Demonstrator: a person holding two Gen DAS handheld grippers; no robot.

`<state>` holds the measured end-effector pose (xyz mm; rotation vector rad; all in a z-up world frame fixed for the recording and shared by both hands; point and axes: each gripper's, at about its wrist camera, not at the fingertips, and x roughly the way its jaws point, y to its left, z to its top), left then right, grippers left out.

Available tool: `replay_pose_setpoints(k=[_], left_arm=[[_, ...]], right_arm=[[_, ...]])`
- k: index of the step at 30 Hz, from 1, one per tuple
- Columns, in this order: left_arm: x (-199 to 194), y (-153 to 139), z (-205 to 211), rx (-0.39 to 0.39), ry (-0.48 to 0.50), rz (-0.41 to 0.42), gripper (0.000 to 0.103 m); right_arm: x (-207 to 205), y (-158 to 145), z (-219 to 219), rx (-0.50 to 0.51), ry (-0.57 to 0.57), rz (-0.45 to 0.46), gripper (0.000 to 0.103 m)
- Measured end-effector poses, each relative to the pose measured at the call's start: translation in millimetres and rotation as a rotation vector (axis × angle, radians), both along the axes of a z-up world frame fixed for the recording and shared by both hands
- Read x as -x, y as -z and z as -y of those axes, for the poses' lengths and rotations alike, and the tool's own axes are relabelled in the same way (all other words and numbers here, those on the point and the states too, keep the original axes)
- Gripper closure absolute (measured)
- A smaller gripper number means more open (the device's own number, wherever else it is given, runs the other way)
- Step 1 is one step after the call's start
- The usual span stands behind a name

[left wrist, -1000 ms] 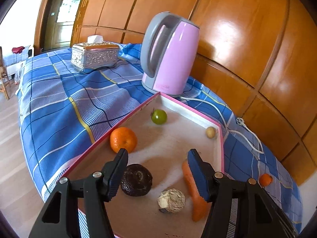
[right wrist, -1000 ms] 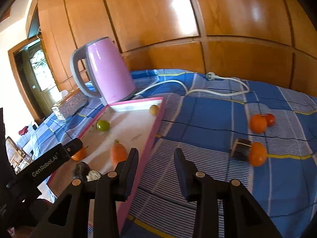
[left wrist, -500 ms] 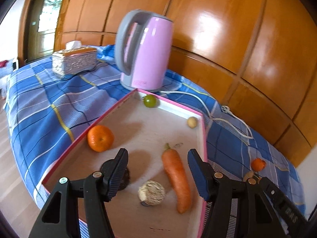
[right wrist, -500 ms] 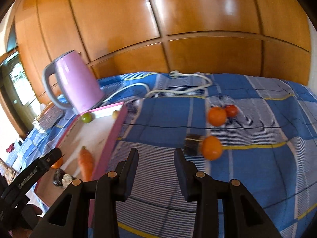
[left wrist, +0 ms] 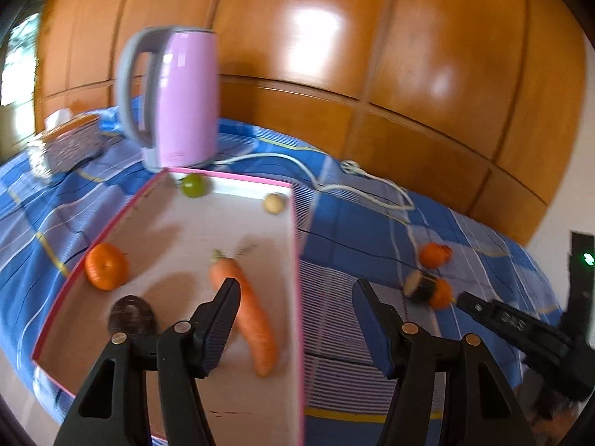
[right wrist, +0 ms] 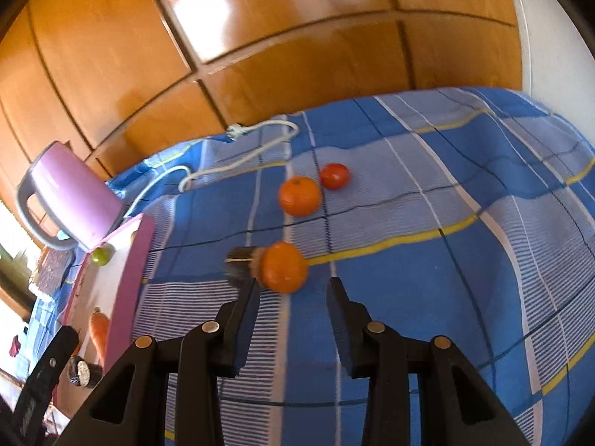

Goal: Organize fruits
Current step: 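Move both tools back toward the orange beside the eggplant slice, then grasp the orange with the right tool while the left tool grasps the dark eggplant slice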

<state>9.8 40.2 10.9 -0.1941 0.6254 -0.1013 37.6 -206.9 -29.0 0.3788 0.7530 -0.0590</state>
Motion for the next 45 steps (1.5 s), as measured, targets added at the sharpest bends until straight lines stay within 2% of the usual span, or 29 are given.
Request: replay_pose_setpoints(k=[10,24,27,31,37,45], left_arm=[[-3.6,6.5,28.4,-0.068,0.104,-0.027,0.040],[-6.1,13.5,39.9,-0.097,0.152,-0.051,0.040],[-5.7,13.8,41.6,-0.099,0.163,-0.050,0.040],[-5.0,13.6,42.5,-0.098,0.172,-0.052,0.041],[-11.3,18.6,49.9,-0.104,0.189,-0.079,0.045],[-26.2,28.1,72.5,-0.105,0.243,-0.109,0.049]], right_arm=[[-12.3,7.6,-4.8,0.010,-0.025,-0.019,0.066],[-39.6,15.4,-13.1,0.066,-0.063,-0.028,0.066],[-43.5,18.9,-14.0,0.064,-0.080,-0.048,0.069],[-37.5,15.0,-9.2,0.078,-0.047,-0.039,0.070],[-31.8,15.5,5.6,0.110,0.044,-0.076,0.070],[-31.2,18.2,12.0,0.149,0.078,-0.109,0.069]])
